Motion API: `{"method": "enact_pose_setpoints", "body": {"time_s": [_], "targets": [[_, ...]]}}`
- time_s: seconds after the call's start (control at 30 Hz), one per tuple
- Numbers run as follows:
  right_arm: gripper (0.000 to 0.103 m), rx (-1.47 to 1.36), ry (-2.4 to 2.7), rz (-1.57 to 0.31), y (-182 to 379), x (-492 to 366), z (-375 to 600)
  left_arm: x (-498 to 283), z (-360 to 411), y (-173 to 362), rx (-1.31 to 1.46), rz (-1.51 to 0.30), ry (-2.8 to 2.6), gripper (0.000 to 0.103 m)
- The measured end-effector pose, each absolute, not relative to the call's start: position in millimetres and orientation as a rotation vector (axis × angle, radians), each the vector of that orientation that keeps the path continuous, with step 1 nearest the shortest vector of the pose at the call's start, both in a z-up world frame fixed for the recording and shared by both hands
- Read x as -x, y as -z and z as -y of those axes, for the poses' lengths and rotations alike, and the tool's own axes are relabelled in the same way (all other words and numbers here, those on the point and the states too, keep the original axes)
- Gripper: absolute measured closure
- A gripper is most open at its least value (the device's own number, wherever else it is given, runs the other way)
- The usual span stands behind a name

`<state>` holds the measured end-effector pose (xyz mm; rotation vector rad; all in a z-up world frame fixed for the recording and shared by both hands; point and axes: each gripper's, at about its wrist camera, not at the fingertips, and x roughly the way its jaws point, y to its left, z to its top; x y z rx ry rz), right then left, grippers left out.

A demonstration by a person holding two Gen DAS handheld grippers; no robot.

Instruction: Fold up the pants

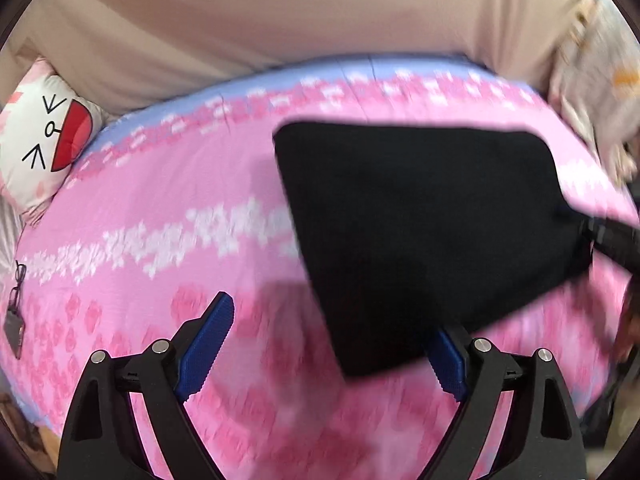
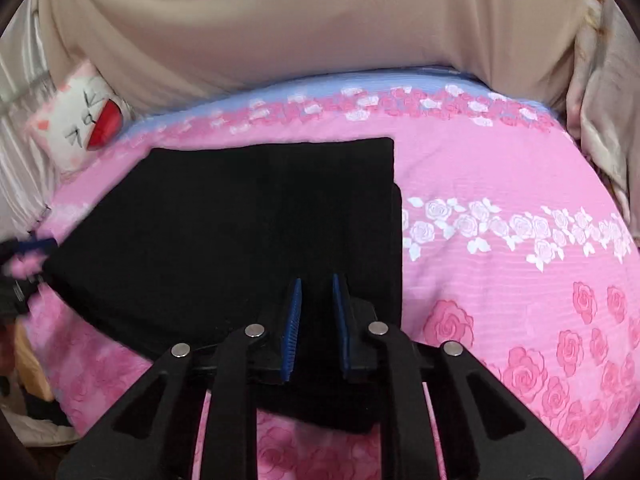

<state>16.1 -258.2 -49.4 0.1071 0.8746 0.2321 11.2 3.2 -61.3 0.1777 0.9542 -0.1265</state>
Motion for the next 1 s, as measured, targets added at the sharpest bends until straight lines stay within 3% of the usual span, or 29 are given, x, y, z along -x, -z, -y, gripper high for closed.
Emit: {"method": "enact_pose_setpoints", "body": {"time_s": [0.1, 0.27, 0.33, 0.47, 0.57, 0.73, 0.87, 1.0], "targets": [[0.085, -0.09, -0.229, -0.85, 17.6, -16.3, 257.9, 17.2, -11.6, 47.0, -0.205, -0.949, 0.203, 0.016], [0.083, -0.074, -0.334, -0.765, -24.9, -55.0, 227.5, 17.4, -15.3, -9.1, -0.191, -0.733, 0.162, 0.011], [0.083, -0.066, -0.388, -0.779, -19.7, -80.7, 210.7, -4.9, -12.9, -6.8, -0.194, -0.699, 0.078, 0.011], [0.084, 0.023, -0.282, -0.98, 53.1, -138.2, 187.0, -49.8, -8.8, 48.4, -0.281, -0.804, -0.041, 0.011], [0.08, -0.058, -0.301, -0.958, 43.1, -131.5, 190.0, -56.1, -23.5, 82.9, -0.315, -0.874, -0.118, 0.011], [0.08, 0.048, -0.534, -0.868, 1.3, -122.8, 113.3, -41.6, -82.6, 61.8, -0.11, -0.864, -0.16, 0.011], [0.075, 0.145, -0.567, -0.96, 45.9, -145.2, 43.5, -35.2, -115.0, 47.9, -0.083, -0.82, -0.286, 0.011], [0.073, 0.38, -0.455, -0.809, 62.4, -115.0, -8.4, -36.8, -140.5, 50.0, -0.049, -0.842, -0.345, 0.011]]}}
